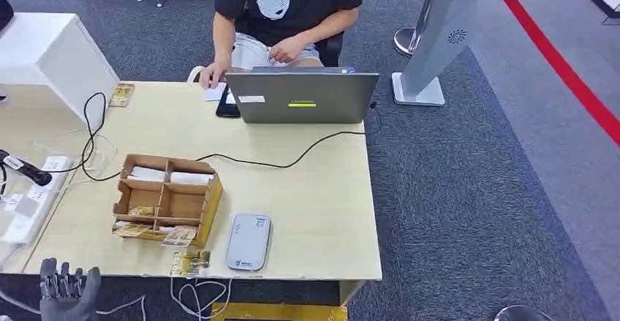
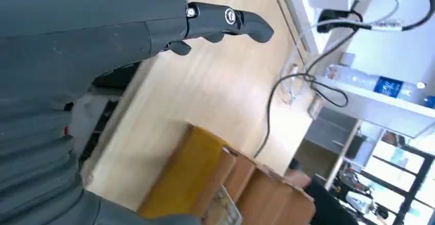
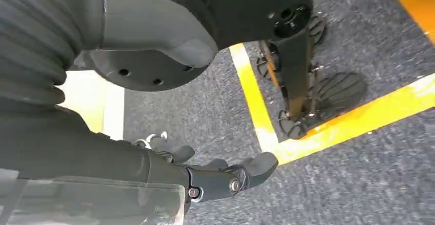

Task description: Pass the card to the sensor for recognition and then transmit it.

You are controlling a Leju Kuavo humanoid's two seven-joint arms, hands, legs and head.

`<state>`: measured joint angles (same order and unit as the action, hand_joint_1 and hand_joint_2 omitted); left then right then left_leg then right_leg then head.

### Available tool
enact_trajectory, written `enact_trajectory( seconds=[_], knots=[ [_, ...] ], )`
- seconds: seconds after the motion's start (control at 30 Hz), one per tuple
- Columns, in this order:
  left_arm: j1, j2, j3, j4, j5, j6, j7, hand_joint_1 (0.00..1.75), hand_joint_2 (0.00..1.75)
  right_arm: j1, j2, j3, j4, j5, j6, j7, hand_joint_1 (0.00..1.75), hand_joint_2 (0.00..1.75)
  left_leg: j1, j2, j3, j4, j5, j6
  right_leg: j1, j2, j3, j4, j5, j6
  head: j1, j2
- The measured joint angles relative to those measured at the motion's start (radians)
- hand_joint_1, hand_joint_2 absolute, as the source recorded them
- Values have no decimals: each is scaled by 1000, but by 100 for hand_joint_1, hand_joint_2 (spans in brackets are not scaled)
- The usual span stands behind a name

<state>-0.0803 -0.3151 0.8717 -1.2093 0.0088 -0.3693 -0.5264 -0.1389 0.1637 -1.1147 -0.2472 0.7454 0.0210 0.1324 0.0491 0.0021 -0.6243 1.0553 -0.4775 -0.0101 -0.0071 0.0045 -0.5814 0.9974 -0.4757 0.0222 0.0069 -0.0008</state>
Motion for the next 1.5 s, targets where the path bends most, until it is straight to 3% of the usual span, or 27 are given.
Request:
enact_trajectory(
  seconds=[0.43, 0.7, 0.8, 0.93, 1.13, 1.23, 1.4, 1.5],
  knots=[
    [0, -4, 0, -29, 33, -18, 29, 0, 175, 0, -1, -41, -13, 30, 0, -10, 0, 175, -7, 0, 8, 0, 1, 2, -7, 0, 6, 3, 1, 1, -2, 0],
    [20, -8, -14, -39, 94, 28, 51, 0, 175, 1, -1, -58, -21, 65, -1, -28, 0, 175, -8, 0, 8, -1, 1, 2, -8, 0, 6, 3, 1, 1, -3, 0],
    [45, -8, -25, -72, 137, 55, 40, 0, 175, 2, -1, -61, -24, 72, -3, -25, 0, 175, -8, 0, 8, -1, 1, 2, -8, 0, 6, 3, 1, 1, -3, 0],
    [105, -5, -93, -197, 166, 97, 11, 0, 175, 3, 2, -76, -26, 75, -10, -21, 0, 175, -8, 0, 9, -1, 1, 2, -8, 0, 5, 3, 0, 1, -3, 0],
    [135, 2, -254, -490, -15, 235, -103, 0, 175, 1, 6, -101, -27, 72, -12, -40, 0, 175, -9, -1, 9, -1, 2, 3, -9, -1, 6, 4, 0, 2, -3, 0],
    [135, 6, -336, -605, -103, 290, -94, 0, 175, -1, 7, -106, -27, 81, -9, -42, 0, 175, -9, -1, 9, -1, 2, 3, -9, -1, 7, 4, 0, 2, -3, 0],
    [135, 9, -423, -718, -136, 313, -101, 0, 175, -1, 8, -111, -26, 85, -6, -44, 0, 175, -9, -1, 10, -1, 2, 3, -9, -1, 7, 4, 1, 2, -4, 0],
    [127, 9, -461, -770, -343, 330, -155, 0, 175, -5, 8, -114, -26, 103, -1, -47, 0, 175, -9, -1, 10, -1, 2, 3, -9, -1, 6, 4, 1, 2, -4, 0]
  ],
)
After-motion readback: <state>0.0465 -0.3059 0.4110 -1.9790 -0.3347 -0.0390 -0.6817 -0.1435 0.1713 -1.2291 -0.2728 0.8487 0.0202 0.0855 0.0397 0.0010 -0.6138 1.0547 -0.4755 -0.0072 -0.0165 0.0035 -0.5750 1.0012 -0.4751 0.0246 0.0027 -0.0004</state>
